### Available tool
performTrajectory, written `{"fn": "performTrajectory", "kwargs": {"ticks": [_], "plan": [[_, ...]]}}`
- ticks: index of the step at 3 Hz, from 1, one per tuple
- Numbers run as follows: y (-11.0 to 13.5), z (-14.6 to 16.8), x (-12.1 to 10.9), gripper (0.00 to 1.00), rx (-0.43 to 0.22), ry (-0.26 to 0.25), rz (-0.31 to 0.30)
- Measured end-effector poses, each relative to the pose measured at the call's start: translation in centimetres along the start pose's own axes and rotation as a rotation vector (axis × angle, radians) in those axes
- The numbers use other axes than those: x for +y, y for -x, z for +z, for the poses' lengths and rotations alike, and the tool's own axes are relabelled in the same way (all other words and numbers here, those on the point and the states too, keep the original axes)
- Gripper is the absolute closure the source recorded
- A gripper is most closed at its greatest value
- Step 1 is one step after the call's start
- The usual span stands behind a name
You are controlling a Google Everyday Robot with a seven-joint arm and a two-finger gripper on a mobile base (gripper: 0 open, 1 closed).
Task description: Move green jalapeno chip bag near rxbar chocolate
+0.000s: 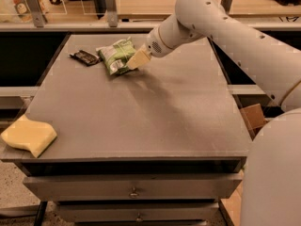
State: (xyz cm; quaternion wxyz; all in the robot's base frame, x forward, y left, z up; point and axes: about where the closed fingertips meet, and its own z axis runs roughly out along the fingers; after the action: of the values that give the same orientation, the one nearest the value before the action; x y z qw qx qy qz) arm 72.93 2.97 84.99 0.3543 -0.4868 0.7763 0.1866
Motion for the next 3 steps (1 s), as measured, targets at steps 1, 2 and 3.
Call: {"fn": "performTrajectory", "kwargs": {"ticks": [1, 2, 3], "plan": [[-0.4, -0.1, -0.4, 0.00, 0.024, 0.025, -0.012], [-0.8, -1.2, -0.3, 0.00, 0.040, 0.062, -0.053], [-1.1, -2.3, 0.1, 0.00, 0.059, 0.097, -0.107]]}}
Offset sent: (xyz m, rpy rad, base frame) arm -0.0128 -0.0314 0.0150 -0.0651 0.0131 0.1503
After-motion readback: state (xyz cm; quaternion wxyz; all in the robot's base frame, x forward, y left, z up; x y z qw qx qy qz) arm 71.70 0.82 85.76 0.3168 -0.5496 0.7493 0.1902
